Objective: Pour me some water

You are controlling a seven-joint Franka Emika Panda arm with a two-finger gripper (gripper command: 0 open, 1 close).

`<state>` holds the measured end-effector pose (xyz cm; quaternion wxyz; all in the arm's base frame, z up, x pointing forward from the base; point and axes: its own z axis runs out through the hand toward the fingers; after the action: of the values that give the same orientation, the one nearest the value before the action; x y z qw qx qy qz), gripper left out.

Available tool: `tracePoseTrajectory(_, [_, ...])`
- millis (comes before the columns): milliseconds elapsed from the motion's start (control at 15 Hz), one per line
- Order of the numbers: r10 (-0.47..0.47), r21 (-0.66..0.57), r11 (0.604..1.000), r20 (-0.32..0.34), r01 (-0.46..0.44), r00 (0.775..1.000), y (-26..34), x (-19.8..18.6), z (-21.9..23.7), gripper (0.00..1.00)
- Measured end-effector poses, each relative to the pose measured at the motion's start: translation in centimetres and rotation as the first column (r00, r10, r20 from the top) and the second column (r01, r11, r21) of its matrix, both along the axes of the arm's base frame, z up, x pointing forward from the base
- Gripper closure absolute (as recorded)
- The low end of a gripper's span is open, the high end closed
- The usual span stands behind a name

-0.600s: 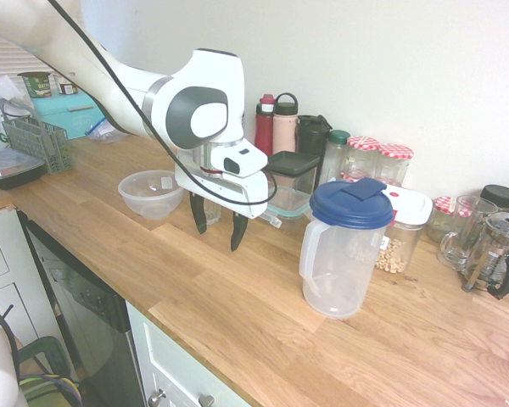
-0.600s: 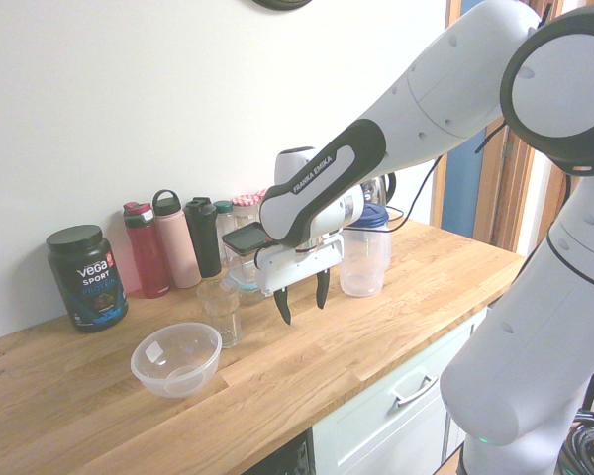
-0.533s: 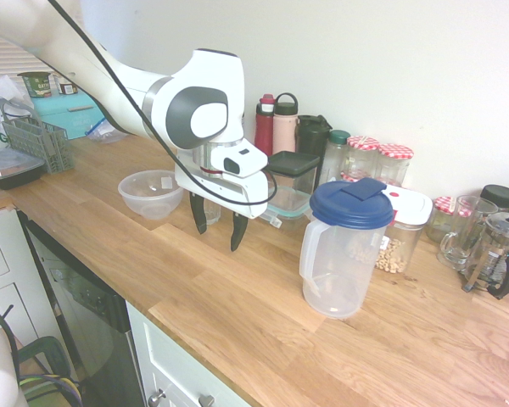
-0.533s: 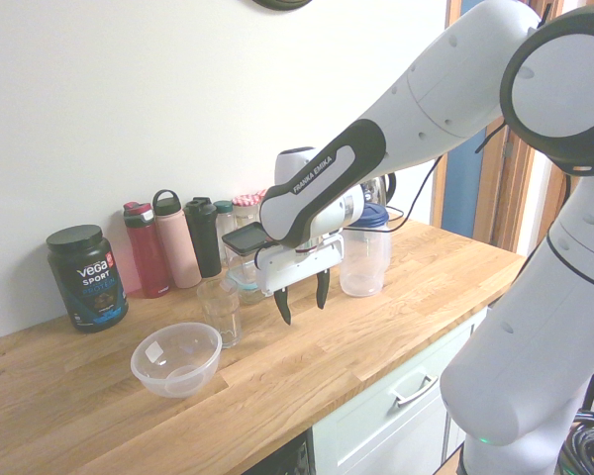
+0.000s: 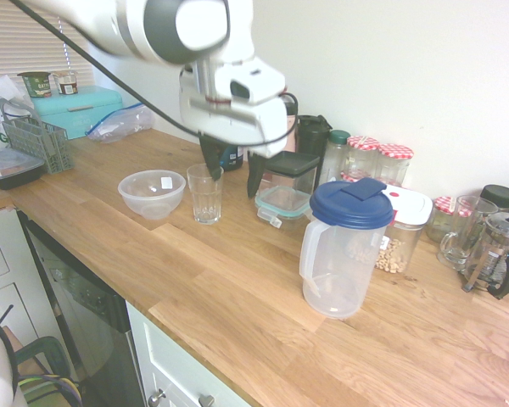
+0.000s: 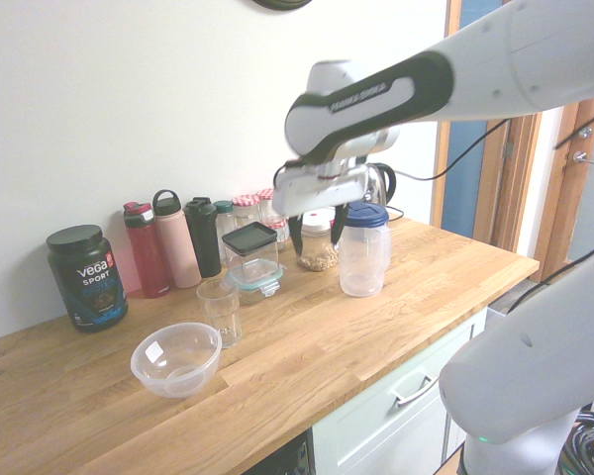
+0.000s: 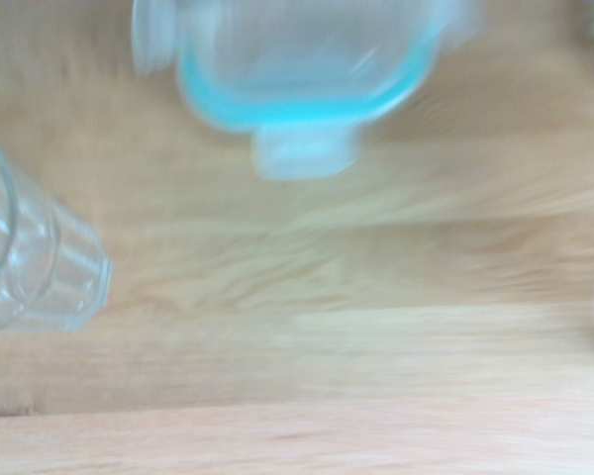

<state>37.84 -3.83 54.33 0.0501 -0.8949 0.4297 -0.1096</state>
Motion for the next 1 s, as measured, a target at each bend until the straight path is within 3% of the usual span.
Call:
tracePoseTrajectory(200, [-0.036, -0.005, 0.999, 0.078, 0.036, 0.996, -5.0, -2.4, 3.1, 0.0])
tracePoseTrajectory(467, [-0.087, -0.019, 0.996, 0.159, 0.091, 0.983, -11.0, -5.0, 2.7, 0.0])
tracePoseTrajectory(800, [-0.127, -0.014, 0.991, 0.172, 0.131, 0.977, -13.7, -6.2, -1.4, 0.0])
tracePoseTrajectory(867, [-0.126, -0.015, 0.991, 0.186, 0.131, 0.974, -13.8, -5.8, -2.4, 1.0])
tracePoseTrajectory(1000, [-0.128, -0.022, 0.991, 0.199, 0.135, 0.972, -14.0, -4.8, -4.7, 1.0])
